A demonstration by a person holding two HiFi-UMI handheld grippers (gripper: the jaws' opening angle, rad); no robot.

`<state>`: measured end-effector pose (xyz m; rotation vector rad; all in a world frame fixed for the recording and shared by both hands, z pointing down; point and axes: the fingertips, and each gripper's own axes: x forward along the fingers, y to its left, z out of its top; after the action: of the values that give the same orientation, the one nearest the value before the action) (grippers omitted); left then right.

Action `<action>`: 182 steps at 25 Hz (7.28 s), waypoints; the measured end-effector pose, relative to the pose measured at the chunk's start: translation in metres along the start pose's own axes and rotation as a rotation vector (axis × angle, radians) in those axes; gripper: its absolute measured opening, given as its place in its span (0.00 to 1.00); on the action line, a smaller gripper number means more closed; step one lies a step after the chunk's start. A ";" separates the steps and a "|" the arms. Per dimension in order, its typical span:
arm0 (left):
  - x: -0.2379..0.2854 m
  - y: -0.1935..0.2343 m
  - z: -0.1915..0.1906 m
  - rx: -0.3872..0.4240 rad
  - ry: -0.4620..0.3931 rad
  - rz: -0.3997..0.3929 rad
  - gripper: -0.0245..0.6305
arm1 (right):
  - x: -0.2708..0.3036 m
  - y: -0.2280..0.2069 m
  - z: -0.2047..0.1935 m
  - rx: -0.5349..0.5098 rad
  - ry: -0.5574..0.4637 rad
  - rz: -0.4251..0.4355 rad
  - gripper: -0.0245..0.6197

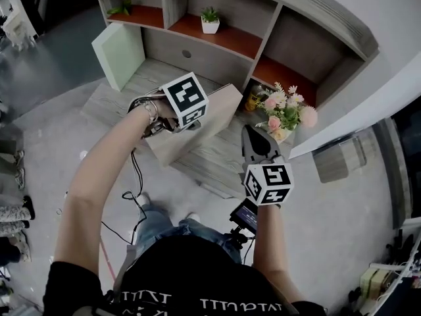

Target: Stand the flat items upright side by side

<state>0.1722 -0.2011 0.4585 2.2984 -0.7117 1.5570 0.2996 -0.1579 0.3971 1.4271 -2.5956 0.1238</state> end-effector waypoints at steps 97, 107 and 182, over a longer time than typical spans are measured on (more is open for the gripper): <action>-0.016 0.216 -0.207 -0.540 -0.730 0.575 0.50 | 0.150 0.137 0.020 0.045 0.119 0.044 0.06; -0.014 0.257 -0.209 -0.540 -0.702 0.597 0.51 | 0.190 0.147 0.025 0.052 0.126 0.033 0.06; -0.064 0.348 -0.240 -0.843 -0.491 0.837 0.88 | 0.252 0.152 0.046 -0.033 0.131 0.098 0.06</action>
<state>-0.2240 -0.3625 0.4751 1.7444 -2.1469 0.5889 0.0338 -0.2927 0.4027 1.2373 -2.5486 0.1805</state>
